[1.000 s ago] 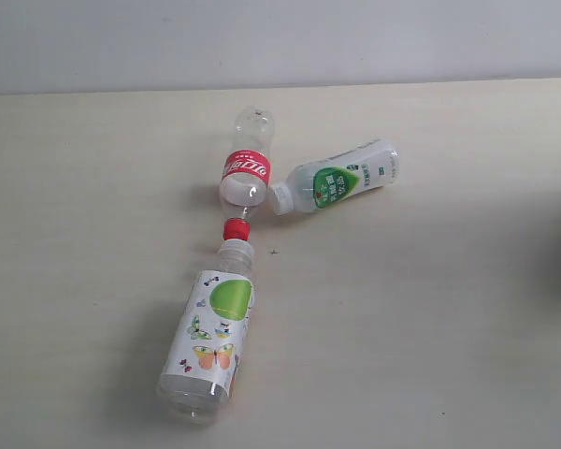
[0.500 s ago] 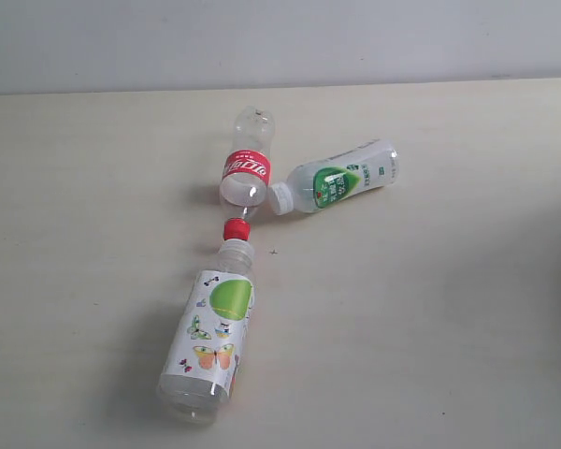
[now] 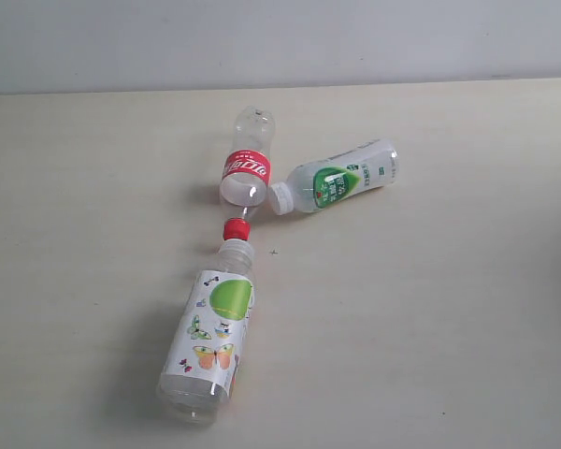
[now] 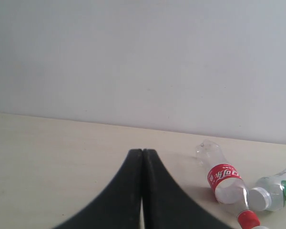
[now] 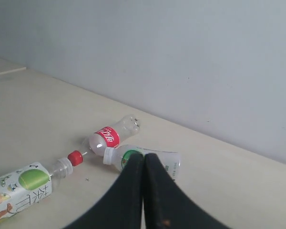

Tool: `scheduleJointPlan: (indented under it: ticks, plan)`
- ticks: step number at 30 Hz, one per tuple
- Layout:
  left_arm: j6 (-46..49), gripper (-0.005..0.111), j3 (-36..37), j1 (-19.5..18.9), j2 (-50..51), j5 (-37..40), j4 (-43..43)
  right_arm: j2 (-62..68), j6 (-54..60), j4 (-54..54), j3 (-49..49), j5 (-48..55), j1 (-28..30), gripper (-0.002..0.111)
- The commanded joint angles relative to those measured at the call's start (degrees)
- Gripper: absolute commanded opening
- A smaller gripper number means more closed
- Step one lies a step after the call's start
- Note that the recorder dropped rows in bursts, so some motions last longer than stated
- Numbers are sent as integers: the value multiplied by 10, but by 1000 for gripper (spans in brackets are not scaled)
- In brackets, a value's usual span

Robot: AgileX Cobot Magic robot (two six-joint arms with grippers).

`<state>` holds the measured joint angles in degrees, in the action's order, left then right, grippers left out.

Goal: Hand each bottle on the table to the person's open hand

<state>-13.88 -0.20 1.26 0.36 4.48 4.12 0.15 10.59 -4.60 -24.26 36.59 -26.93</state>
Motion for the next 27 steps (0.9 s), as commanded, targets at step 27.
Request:
scheduleJointPlan:
  ticks: [27]
  plan:
    - [0, 0, 2, -1, -4, 2, 2, -2, -4, 3, 7, -21, -4, 1]
